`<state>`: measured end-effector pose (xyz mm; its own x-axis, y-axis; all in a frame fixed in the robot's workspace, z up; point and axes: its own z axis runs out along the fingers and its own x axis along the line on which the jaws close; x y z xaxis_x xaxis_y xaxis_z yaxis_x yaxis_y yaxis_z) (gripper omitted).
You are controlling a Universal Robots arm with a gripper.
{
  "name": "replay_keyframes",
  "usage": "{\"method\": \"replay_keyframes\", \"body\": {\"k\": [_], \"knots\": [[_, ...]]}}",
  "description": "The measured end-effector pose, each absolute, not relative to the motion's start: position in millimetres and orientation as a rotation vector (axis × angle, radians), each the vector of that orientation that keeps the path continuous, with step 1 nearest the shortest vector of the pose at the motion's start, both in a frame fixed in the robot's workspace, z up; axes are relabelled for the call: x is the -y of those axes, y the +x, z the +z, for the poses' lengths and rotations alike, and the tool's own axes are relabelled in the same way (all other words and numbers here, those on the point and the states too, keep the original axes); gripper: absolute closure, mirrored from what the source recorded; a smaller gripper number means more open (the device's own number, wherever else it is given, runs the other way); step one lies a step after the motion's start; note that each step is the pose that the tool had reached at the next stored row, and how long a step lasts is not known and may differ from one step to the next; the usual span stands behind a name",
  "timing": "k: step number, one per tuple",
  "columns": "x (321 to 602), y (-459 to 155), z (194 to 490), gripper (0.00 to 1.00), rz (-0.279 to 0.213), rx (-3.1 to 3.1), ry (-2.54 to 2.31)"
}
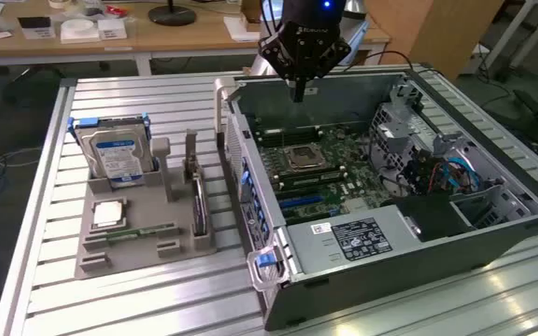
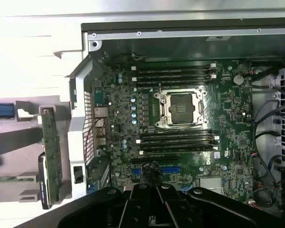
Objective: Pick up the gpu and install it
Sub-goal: 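Reach for the gpu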
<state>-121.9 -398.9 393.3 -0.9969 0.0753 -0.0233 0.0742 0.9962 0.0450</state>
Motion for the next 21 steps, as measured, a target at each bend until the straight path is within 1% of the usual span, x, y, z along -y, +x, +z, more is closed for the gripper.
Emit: {"method": "replay_keyframes", "body": {"k": [21], "knots": [[398.8, -130.7, 392.4, 0.89, 0.069, -3.114, 0.117]]}}
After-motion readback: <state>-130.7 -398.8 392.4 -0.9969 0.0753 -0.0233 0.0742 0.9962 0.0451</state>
